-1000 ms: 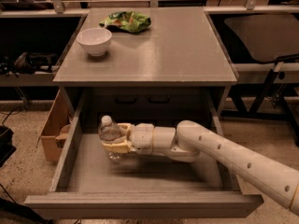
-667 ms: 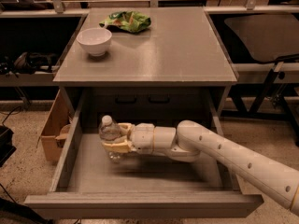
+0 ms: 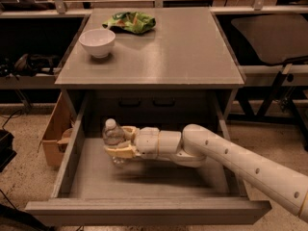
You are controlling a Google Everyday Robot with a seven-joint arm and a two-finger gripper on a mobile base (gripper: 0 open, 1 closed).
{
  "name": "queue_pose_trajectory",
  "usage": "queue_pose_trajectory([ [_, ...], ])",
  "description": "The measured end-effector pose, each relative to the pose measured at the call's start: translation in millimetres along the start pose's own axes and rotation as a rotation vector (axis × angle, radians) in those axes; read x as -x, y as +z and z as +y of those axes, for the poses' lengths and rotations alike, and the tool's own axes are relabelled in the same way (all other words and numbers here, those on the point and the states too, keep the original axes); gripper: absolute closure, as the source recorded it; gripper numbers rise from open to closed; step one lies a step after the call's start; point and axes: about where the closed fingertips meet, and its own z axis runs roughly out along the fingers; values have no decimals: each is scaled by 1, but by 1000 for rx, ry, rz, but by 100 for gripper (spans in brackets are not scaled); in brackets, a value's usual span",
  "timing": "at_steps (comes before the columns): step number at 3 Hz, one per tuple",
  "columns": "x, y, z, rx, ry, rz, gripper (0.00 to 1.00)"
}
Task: Place water bottle into top drawer
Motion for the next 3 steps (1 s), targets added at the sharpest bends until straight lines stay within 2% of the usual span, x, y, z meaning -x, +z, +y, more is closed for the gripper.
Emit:
queue_pose_trajectory([
  [1,0,0,0,0,0,0,5],
  [2,0,0,0,0,0,0,0],
  [3,0,0,0,0,0,0,0],
])
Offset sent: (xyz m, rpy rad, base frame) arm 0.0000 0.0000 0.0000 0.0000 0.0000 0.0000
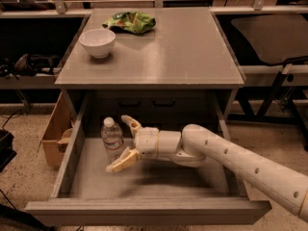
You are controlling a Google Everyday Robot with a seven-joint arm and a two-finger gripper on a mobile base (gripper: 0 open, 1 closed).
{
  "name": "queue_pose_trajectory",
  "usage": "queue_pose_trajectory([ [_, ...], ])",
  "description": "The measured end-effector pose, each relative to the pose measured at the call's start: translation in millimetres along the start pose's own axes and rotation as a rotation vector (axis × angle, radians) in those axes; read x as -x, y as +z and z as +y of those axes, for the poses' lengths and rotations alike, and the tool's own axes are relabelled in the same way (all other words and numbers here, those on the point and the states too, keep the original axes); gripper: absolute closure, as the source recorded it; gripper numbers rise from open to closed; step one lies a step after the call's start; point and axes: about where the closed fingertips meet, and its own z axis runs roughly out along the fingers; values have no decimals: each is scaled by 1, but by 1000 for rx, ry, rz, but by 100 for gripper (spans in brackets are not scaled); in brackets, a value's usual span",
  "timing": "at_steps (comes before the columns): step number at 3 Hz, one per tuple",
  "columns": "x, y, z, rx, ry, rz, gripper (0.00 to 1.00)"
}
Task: Place water bottle into top drawer
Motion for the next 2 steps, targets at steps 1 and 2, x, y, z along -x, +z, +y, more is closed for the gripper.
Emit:
queue_pose_trajectory([
  [1,11,-10,-4,-4,-12,-10,0],
  [2,34,-32,-25,3,-34,17,0],
])
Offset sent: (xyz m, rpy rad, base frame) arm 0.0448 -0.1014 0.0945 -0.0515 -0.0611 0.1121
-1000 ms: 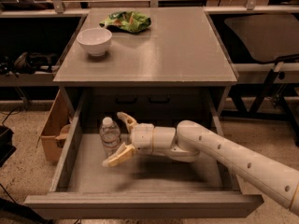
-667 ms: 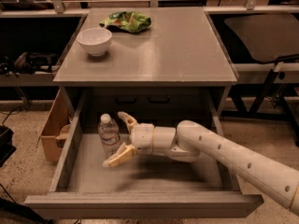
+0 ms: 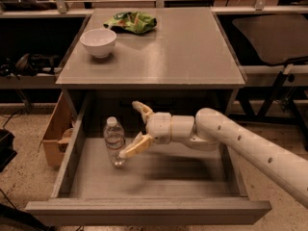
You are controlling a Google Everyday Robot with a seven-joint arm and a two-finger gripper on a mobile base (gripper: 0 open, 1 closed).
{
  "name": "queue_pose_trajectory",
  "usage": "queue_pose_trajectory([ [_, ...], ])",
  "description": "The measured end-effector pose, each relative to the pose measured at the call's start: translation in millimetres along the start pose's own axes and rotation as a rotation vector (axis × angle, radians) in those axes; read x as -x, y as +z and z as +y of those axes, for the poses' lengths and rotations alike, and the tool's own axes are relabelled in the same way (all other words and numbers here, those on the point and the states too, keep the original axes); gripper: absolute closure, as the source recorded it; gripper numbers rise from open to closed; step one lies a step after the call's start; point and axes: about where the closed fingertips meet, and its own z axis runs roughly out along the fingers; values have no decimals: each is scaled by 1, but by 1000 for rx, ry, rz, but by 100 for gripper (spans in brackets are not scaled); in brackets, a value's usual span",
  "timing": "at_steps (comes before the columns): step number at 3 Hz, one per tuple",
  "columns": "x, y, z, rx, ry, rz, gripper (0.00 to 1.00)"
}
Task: Place water bottle into top drawer
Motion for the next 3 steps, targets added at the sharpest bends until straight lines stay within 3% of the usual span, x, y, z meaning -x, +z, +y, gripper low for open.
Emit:
queue_pose_trajectory([
  [1,29,-46,-40,21,-15,56,0],
  [2,40,-64,-53,43,-28,114,0],
  [3,37,-64,-50,43,-28,114,0],
])
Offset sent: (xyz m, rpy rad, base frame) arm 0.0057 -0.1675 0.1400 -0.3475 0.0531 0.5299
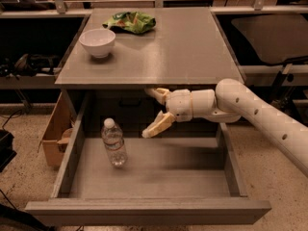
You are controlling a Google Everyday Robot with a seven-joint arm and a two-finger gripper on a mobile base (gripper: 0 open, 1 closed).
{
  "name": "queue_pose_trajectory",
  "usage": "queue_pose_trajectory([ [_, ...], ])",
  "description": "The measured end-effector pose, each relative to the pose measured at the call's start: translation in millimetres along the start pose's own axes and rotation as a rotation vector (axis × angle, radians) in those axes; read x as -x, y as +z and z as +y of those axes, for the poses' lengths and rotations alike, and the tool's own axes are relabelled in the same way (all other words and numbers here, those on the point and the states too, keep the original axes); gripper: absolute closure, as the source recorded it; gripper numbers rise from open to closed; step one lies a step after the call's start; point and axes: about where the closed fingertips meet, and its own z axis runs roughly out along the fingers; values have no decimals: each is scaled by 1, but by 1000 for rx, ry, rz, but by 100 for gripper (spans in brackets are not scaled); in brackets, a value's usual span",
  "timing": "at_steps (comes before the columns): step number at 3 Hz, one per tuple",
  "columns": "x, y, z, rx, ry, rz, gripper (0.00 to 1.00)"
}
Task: Place water bottle into top drawer
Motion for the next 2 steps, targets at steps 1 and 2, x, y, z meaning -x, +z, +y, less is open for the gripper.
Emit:
queue_pose_trajectory([
  [1,-2,8,2,17,-13,-4,18],
  [2,-1,27,24,87,-21,16,41],
])
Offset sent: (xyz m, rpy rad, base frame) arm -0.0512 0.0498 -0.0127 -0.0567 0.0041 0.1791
